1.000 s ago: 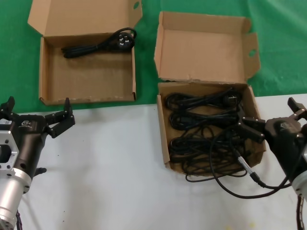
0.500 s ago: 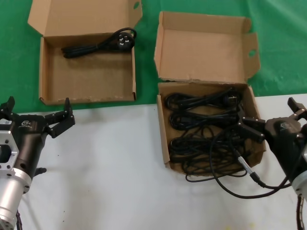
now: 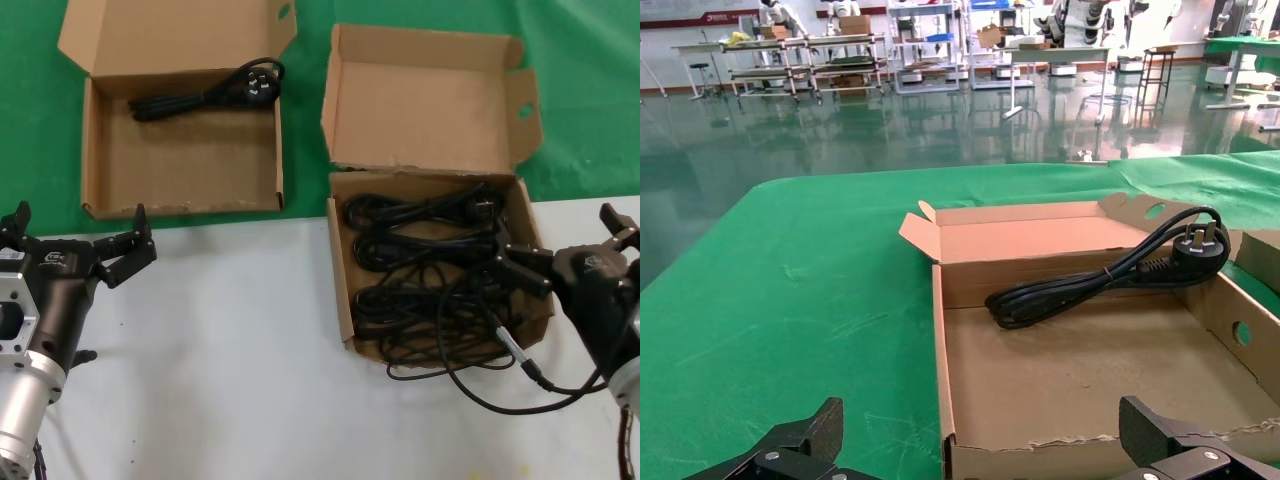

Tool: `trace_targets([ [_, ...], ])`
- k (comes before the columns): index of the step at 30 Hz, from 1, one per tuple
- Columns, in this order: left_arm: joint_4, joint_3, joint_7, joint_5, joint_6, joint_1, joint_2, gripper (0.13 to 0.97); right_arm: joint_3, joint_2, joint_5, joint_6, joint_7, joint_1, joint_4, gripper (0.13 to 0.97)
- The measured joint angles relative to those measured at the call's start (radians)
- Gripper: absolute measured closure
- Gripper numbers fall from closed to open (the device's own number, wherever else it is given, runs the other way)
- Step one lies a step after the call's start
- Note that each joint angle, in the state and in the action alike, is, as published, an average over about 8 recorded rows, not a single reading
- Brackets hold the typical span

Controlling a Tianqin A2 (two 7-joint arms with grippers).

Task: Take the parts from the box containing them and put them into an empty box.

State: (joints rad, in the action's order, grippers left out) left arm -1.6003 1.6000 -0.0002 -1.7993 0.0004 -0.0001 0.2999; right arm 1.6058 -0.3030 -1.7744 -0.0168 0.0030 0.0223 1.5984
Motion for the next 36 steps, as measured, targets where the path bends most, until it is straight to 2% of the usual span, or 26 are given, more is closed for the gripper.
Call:
trace_targets([
  [36, 0.000, 0.000, 0.000, 0.000, 0.000, 0.000, 0.000, 0.132, 0.000, 0.000, 0.000, 0.000, 0.000, 0.000, 0.000, 0.129],
])
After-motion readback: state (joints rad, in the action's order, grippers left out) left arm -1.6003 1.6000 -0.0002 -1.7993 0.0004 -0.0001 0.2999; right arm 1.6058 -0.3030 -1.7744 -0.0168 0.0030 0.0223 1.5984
